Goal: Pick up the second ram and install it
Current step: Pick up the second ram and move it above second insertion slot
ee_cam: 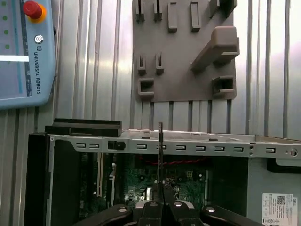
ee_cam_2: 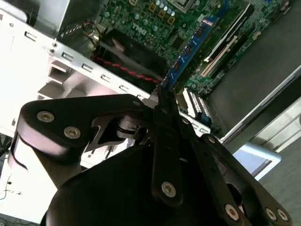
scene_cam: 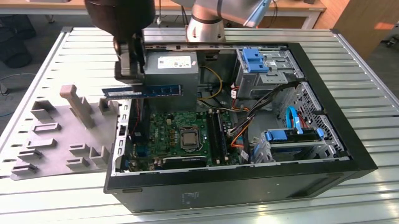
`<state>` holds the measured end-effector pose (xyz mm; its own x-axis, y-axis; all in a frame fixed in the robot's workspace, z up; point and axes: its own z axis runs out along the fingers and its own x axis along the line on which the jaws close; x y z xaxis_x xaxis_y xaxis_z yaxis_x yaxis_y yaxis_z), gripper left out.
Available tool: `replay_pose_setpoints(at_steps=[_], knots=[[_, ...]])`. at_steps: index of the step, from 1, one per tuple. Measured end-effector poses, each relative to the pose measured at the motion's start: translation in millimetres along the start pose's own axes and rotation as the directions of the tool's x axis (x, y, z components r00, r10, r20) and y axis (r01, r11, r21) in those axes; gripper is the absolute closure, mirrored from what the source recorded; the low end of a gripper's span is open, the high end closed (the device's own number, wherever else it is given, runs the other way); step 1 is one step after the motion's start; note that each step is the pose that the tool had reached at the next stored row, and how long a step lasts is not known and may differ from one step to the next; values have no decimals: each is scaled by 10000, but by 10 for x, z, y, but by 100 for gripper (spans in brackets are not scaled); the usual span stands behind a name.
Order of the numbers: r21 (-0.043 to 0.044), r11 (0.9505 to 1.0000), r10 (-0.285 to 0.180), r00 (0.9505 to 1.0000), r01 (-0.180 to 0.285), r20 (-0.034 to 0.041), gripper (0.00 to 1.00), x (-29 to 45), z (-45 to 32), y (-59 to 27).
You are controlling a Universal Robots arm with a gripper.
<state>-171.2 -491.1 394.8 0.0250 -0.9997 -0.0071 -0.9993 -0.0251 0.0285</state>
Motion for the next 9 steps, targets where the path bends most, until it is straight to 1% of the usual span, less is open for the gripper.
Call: replay_pose_setpoints(at_steps=[9], knots=[[-1, 10000, -1, 10000, 1, 0, 89, 9, -10, -372]])
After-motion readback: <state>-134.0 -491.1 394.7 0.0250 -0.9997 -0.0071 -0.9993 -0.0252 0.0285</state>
